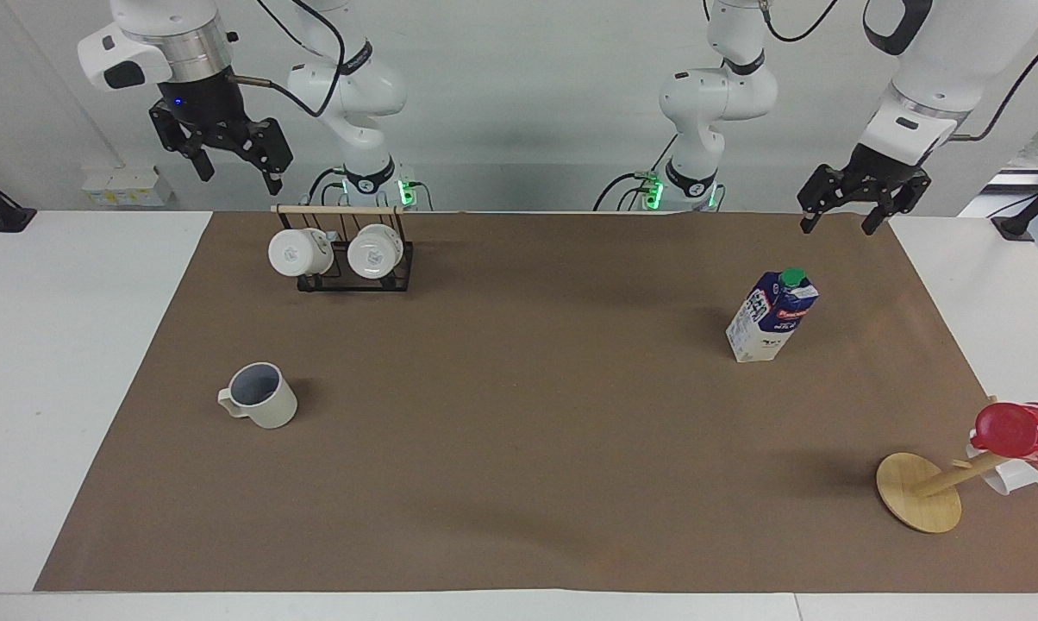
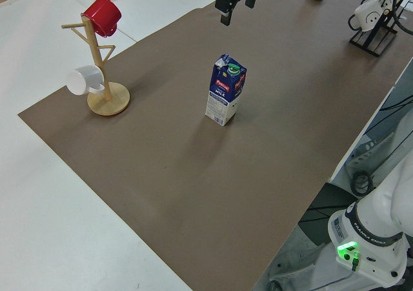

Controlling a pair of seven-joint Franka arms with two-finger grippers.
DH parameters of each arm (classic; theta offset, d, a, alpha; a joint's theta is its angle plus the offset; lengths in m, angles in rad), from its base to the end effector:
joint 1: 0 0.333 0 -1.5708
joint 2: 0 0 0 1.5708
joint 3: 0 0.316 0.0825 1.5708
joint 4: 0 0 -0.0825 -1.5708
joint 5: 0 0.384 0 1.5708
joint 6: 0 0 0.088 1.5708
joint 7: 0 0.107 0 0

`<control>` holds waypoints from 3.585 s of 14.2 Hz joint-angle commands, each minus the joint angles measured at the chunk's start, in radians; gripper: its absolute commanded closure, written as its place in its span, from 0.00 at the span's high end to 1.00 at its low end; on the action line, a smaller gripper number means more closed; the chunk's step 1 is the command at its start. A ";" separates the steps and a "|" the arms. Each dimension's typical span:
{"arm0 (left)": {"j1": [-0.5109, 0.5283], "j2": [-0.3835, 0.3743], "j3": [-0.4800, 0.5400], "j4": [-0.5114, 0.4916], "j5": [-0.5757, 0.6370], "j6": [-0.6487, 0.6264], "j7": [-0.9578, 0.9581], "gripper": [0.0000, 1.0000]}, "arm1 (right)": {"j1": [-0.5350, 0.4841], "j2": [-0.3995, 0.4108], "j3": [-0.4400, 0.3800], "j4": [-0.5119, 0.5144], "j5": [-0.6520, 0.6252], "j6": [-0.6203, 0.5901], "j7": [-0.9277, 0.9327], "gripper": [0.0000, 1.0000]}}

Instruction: Place cup and milk on table

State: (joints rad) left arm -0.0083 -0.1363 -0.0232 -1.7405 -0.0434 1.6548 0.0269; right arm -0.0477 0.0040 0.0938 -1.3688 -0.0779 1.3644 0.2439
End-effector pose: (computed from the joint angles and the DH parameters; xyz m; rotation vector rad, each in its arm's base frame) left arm 0.5182 -0.0214 0.6246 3.0991 -0.0864 0.0783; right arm 0.5309 0.0148 0.6977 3.0478 -0.3265 0.0041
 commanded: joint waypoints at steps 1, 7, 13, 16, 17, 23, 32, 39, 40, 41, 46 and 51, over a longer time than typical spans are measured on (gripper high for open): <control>0.010 0.000 -0.004 0.010 0.005 -0.016 0.001 1.00 | -0.011 -0.016 -0.006 -0.013 0.023 0.002 -0.024 1.00; 0.010 0.000 -0.004 0.010 0.005 -0.016 0.001 1.00 | -0.011 -0.016 -0.006 -0.013 0.024 0.002 -0.024 1.00; 0.008 0.000 -0.004 0.010 0.005 -0.013 -0.001 1.00 | -0.011 -0.016 -0.006 -0.013 0.023 0.002 -0.024 1.00; 0.008 0.000 -0.009 0.010 0.005 -0.006 0.005 1.00 | -0.011 -0.018 -0.006 -0.013 0.023 0.002 -0.024 1.00; 0.008 0.000 -0.004 0.010 0.005 -0.007 0.007 1.00 | -0.011 -0.016 -0.006 -0.013 0.023 0.002 -0.024 1.00; 0.010 -0.005 -0.003 0.007 0.005 -0.020 0.007 1.00 | -0.011 -0.016 -0.006 -0.013 0.023 0.002 -0.024 1.00; 0.004 -0.009 -0.006 -0.001 0.073 -0.018 0.008 1.00 | -0.011 -0.016 -0.006 -0.013 0.024 0.002 -0.024 1.00; 0.007 -0.009 -0.009 0.004 0.070 -0.020 0.010 1.00 | -0.011 -0.016 -0.006 -0.013 0.023 0.002 -0.024 1.00; 0.007 -0.008 -0.009 0.006 0.068 -0.020 0.007 1.00 | -0.011 -0.016 -0.006 -0.013 0.023 0.002 -0.024 1.00; 0.004 -0.008 -0.007 0.007 0.068 -0.018 0.004 1.00 | -0.011 -0.016 -0.006 -0.013 0.023 0.002 -0.024 1.00; 0.010 -0.006 -0.003 0.007 0.068 -0.018 0.004 1.00 | -0.011 -0.016 -0.006 -0.013 0.023 0.002 -0.024 1.00; 0.008 -0.006 -0.003 0.009 0.068 -0.018 0.004 1.00 | -0.011 -0.016 -0.006 -0.013 0.023 0.002 -0.024 1.00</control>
State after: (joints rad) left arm -0.0082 -0.1372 -0.0211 -1.7404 0.0089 1.6513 0.0273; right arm -0.0477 0.0038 0.0936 -1.3688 -0.0779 1.3644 0.2439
